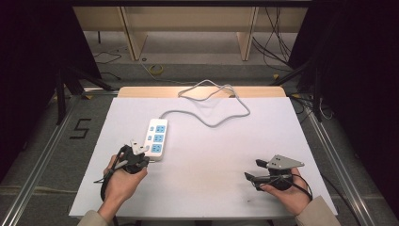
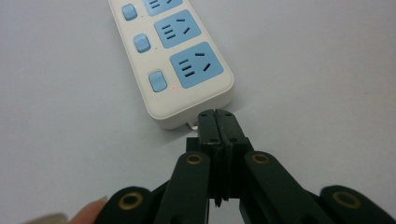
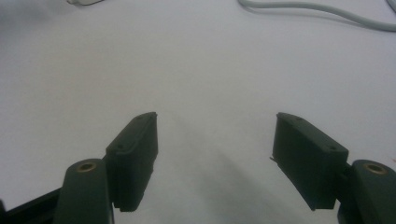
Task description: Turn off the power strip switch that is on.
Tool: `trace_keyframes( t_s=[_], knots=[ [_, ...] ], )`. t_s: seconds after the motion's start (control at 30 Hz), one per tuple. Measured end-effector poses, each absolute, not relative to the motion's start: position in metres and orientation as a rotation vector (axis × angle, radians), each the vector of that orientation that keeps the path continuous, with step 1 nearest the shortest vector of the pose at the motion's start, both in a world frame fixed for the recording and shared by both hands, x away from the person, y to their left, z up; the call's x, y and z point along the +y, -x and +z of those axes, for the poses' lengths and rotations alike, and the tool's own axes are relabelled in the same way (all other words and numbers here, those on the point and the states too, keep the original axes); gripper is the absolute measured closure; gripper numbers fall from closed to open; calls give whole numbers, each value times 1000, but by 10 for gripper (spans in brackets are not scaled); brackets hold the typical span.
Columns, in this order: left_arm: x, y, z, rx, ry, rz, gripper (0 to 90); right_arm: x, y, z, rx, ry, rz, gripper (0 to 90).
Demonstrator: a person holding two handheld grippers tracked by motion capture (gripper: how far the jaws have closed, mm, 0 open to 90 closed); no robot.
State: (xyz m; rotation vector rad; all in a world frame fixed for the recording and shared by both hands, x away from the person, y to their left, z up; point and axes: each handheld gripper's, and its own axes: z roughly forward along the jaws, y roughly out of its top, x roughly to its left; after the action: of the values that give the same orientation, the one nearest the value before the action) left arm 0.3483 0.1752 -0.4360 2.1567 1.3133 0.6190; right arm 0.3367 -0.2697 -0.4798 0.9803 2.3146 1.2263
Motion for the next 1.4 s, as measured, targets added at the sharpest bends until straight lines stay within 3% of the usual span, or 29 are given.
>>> trace_keyframes(
  t_s=[1.4],
  knots=[
    [182,-368,-429,1379,-2169,631,899,-270,-337,-480,2315,-978,1226,319]
  ],
)
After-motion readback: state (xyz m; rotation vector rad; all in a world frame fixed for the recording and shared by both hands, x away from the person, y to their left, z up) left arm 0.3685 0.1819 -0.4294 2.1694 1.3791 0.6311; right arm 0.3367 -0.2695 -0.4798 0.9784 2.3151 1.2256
